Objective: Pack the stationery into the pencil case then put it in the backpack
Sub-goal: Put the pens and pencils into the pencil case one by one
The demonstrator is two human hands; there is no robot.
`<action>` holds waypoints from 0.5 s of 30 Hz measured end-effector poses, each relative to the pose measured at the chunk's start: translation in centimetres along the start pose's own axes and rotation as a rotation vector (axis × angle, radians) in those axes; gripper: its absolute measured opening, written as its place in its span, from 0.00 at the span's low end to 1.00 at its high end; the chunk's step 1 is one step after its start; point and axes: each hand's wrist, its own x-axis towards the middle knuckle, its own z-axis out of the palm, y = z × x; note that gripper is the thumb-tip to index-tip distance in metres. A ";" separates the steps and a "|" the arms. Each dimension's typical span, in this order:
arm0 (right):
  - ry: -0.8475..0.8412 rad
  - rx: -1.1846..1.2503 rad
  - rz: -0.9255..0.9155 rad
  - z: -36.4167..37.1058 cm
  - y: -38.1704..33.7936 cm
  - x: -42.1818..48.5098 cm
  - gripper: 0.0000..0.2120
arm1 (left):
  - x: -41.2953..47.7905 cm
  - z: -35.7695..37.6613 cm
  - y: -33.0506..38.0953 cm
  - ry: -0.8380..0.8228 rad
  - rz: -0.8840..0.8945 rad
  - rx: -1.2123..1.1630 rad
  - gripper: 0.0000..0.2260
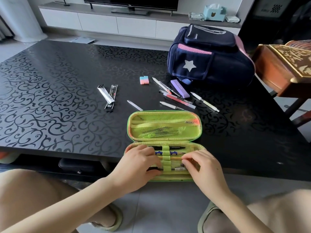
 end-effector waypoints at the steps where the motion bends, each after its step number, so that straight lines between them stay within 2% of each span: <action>1: -0.003 0.002 -0.002 0.2 0.0 0.0 0.04 | -0.1 -0.1 -0.2 -0.009 -0.010 -0.009 0.10; 5: 0.019 0.028 -0.009 -0.2 -0.3 0.5 0.01 | -0.8 -0.8 -1.3 0.013 -0.067 -0.082 0.11; 7: 0.103 0.046 0.023 -1.2 -0.1 2.1 0.05 | -0.8 -1.2 -2.0 0.056 -0.093 -0.128 0.11; 11: 0.320 -0.145 0.264 -2.4 3.6 8.5 0.05 | 0.1 -2.3 -3.2 0.111 -0.136 -0.131 0.12; 13: 0.240 -0.307 0.446 -2.1 6.6 12.2 0.11 | 0.8 -2.6 -3.7 0.129 -0.148 -0.133 0.12; 15: 0.060 -0.443 0.548 -1.8 9.0 15.0 0.17 | 1.5 -2.8 -3.9 0.157 -0.153 -0.145 0.11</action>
